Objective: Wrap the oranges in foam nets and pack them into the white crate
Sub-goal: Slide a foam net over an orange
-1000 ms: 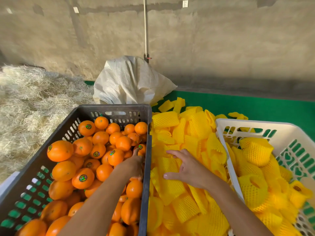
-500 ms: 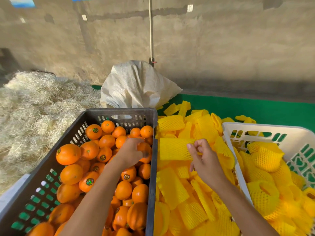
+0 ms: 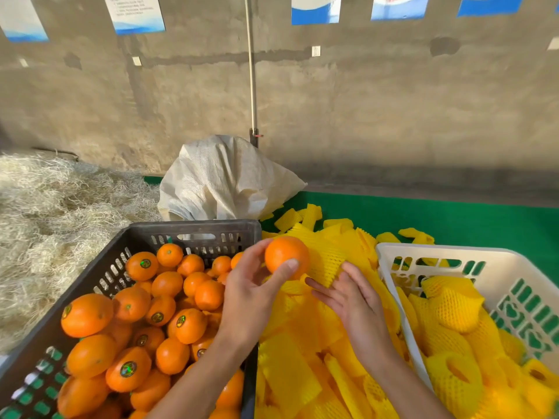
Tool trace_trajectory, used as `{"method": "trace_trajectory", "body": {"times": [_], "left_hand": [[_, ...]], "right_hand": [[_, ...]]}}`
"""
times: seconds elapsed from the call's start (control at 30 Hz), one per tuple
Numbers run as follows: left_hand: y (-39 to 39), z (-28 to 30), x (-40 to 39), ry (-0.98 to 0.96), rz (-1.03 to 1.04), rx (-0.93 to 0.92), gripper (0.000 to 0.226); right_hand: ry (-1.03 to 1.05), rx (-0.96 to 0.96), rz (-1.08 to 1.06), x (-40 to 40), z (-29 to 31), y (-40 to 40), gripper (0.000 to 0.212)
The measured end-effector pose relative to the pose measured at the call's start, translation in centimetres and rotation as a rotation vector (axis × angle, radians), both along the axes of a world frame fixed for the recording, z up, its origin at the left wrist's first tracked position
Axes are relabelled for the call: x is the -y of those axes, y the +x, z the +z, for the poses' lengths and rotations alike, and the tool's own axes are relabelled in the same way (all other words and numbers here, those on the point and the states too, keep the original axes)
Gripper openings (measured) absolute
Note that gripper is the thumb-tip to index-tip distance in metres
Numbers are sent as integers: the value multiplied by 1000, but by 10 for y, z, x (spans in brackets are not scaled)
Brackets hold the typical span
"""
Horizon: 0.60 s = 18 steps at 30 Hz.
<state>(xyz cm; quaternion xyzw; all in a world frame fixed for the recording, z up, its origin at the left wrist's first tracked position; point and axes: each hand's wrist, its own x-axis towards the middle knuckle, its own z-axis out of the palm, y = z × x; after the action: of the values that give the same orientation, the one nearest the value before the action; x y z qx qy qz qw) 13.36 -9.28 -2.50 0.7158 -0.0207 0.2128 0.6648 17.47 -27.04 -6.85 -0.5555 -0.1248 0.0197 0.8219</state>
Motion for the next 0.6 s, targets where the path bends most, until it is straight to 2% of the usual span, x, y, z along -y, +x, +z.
{"method": "trace_trajectory", "body": {"times": [0.1, 0.17, 0.33, 0.4, 0.5, 0.6], "left_hand": [[-2, -2, 13, -213, -108, -163, 47], [-1, -4, 13, -343, -198, -243, 45], [3, -7, 15, -539, -399, -352, 48], [4, -6, 15, -609, -440, -431, 62], [3, -6, 17, -539, -532, -486, 86], [1, -6, 21, -442, -543, -494, 76]], "right_hand": [[-207, 156, -66, 2, -2, -1, 39], [-307, 204, -128, 4, -5, 1, 34], [-442, 164, -176, 9, -10, 5, 34], [-603, 147, -225, 8, -12, 6, 42], [-948, 209, -348, 9, -9, 4, 63], [-1132, 219, -335, 11, -8, 1, 96]]}}
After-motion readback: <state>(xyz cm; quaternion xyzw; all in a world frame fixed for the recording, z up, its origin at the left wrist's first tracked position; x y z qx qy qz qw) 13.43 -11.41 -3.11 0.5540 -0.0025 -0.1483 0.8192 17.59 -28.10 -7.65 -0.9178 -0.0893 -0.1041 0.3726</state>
